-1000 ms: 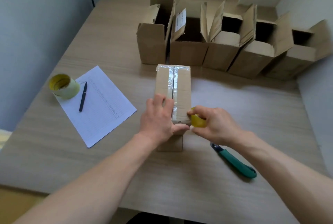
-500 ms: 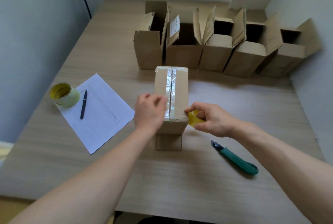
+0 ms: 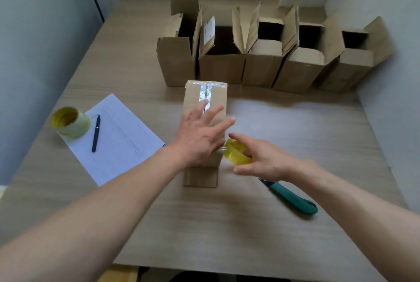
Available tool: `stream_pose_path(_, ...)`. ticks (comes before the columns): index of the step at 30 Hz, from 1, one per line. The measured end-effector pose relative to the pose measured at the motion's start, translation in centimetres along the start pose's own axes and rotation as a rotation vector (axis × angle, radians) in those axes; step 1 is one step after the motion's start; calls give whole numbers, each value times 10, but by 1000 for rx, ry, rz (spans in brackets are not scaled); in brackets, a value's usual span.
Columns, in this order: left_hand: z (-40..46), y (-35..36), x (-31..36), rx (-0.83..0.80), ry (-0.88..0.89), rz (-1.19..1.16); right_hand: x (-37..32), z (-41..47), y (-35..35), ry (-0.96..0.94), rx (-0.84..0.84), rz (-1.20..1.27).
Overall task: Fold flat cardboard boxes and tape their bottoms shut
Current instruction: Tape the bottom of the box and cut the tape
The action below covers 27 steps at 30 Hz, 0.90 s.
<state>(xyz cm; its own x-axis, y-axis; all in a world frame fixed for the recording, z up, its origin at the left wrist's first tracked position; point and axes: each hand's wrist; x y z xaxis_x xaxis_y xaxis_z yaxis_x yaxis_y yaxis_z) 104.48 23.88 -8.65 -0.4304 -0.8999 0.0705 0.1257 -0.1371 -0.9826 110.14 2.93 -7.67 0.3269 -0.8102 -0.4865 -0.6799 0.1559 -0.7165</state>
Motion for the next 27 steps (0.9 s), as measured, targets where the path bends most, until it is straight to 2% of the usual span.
stream_pose_path(2,3,1,-3,81,262,-142,9,-3,-2,2,-58,25)
stream_pose_path(4,10,0,-4,27,257,-284,16,-3,-10,45,-168,86)
stream_pose_path(5,16,-2,-3,-29,181,-369,18,0,-18,53,-159,-22)
stream_pose_path(7,31,-6,1,-143,33,-490,18,9,-35,12,52,-453)
stream_pose_path(9,44,-10,6,-212,-14,-482,14,18,-47,-35,299,-641)
stream_pose_path(10,48,-12,7,-229,-26,-460,8,21,-52,-70,355,-639)
stream_pose_path(13,52,-12,3,-303,-80,-360,-4,24,-54,-175,383,-606)
stream_pose_path(16,61,-12,4,-335,-200,-302,-10,23,-51,-224,465,-576)
stream_pose_path(19,72,-12,4,-326,-356,-374,-3,20,-46,-299,548,-473)
stream_pose_path(21,73,-10,2,-326,-392,-405,11,12,-32,-315,649,-337)
stream_pose_path(23,73,-9,2,-322,-413,-406,34,-4,-5,-211,810,-97)
stream_pose_path(24,74,-9,2,-320,-422,-406,51,-16,13,-92,857,0)
stream_pose_path(25,74,-9,2,-319,-425,-411,70,-30,33,72,842,46)
stream_pose_path(27,75,-9,1,-318,-425,-423,103,-59,74,395,619,-47)
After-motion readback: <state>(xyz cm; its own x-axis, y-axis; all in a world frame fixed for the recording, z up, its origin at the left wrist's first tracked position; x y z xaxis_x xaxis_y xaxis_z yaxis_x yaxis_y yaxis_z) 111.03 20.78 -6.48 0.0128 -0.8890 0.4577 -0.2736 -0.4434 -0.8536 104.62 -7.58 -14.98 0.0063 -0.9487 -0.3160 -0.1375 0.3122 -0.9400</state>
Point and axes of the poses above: each hand's wrist, its own z-axis towards the middle knuckle, its own y-axis out of the palm, x = y × z, and after that the axes turned 13 degrees about y, right-handed
